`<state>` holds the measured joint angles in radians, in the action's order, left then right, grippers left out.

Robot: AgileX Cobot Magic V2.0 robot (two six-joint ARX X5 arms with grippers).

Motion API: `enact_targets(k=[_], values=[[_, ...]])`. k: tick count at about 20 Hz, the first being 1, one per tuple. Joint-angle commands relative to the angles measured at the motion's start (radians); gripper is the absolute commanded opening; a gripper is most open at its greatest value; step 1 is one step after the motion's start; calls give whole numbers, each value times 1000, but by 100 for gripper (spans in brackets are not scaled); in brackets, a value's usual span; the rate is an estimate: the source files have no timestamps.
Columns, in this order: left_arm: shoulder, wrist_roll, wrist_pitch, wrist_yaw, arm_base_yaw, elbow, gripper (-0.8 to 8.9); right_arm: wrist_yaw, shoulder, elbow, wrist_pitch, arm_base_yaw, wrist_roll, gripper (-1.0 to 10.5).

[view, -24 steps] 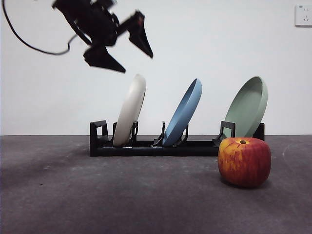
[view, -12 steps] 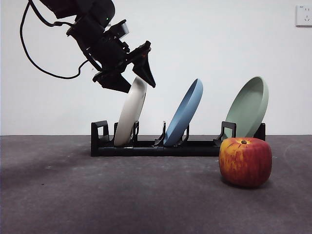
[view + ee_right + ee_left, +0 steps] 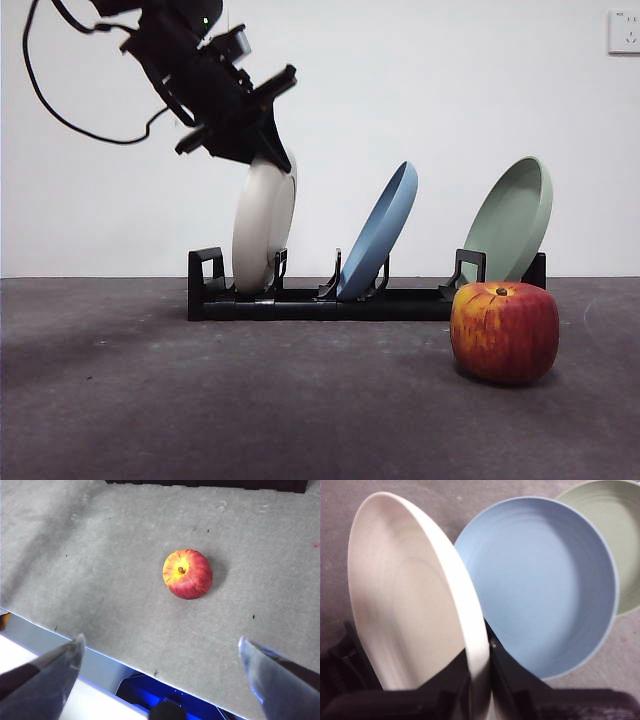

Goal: Take the yellow plate from the plate rack,put the plate on the table,take the apple from the table,put the apple in the plate

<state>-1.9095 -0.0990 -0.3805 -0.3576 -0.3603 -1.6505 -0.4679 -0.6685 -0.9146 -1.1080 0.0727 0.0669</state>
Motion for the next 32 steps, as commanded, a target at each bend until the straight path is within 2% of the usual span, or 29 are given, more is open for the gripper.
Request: enact_targets(k=[1,5,9,11,13,17,20,24,28,32], values=[[55,16,9,-23,-3,-2,-8,2,1,-4,1,2,-6,720],[159,58,-57,5,0,-2,-8,2,1,-4,2,2,-6,720],[288,176,-267,37,-16,-2,-8,2,1,-4,1,2,-6,720],[351,253,-402,153,-62,-2,-8,2,1,-4,1,2,-6,720],[394,310,-520,316,-141,-2,-8,2,1,-4,1,2,-6,720],[401,312,-666,619,-349,17,-8,1,1,-4,0,2,-7,720],[400,272,-646,759,-496,125,-8,-3,1,-4,0,2,-7,720],[385,253,-498,890,-631,358,-8,-3,1,-4,0,2,-7,719],[306,258,-277,937,-769,514,-8,-4,1,-4,0,2,-13,719],[166,257,-214,1005,-832,533,-8,-4,1,-4,-1,2,-14,719]])
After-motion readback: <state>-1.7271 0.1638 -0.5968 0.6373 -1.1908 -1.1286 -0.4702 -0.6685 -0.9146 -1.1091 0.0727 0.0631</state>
